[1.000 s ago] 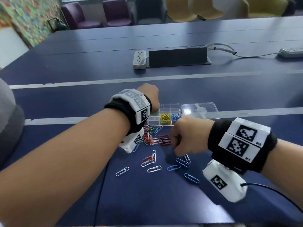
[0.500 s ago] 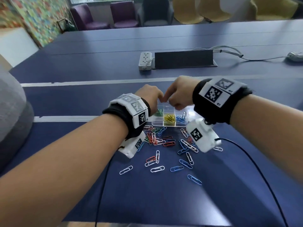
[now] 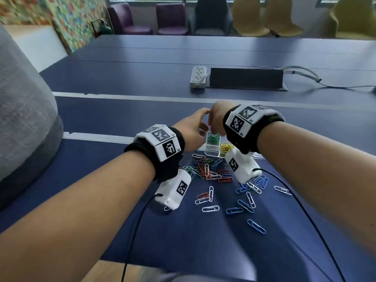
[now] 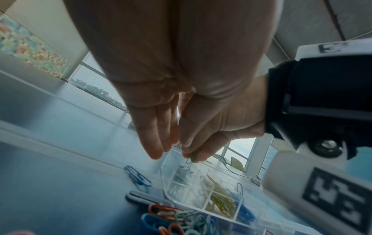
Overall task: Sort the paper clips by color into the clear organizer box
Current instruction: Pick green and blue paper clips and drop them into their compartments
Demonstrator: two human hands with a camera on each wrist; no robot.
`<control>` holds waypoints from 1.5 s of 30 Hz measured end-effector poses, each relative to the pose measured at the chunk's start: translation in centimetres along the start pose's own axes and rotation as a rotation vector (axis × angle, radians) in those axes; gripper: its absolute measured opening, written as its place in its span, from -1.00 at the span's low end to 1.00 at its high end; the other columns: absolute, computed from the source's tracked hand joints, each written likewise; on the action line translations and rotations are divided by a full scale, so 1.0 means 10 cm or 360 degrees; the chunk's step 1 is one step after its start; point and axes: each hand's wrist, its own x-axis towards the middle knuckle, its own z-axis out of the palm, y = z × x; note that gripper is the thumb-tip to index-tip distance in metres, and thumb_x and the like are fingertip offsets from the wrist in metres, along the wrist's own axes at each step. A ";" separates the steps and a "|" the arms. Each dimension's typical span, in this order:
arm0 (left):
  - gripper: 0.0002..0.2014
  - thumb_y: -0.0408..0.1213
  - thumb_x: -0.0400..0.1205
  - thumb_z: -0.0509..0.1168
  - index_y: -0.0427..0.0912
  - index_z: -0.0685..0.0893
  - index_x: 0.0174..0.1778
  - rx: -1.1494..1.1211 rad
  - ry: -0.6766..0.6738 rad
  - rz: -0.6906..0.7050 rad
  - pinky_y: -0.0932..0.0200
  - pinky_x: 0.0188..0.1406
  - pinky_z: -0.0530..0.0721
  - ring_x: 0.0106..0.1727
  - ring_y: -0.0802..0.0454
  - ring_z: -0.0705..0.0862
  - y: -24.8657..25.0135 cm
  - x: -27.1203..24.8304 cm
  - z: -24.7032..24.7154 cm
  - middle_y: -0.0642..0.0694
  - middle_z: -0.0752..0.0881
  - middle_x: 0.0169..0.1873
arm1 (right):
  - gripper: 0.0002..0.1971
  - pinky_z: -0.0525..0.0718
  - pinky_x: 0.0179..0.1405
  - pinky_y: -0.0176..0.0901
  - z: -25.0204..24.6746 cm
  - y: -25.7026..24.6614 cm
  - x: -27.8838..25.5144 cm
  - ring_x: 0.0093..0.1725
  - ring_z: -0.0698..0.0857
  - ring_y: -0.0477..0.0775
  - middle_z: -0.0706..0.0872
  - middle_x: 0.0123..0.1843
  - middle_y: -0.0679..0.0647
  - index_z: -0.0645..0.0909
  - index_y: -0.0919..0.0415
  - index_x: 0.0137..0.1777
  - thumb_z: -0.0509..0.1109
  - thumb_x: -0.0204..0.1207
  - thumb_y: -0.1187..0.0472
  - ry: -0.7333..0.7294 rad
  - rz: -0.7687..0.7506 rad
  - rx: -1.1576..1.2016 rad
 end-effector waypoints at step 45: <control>-0.87 -0.34 0.47 0.36 -0.08 0.72 -0.10 0.0754 -0.0118 0.0038 0.27 -0.16 0.58 -0.33 0.15 0.59 -0.25 -0.35 -0.01 0.17 0.59 -0.47 | -0.76 0.60 -0.11 -0.31 0.21 0.19 -0.83 -0.35 0.68 -0.22 0.72 -0.35 -0.05 0.80 0.06 0.01 0.32 0.46 0.21 -0.0071 -0.0604 0.0073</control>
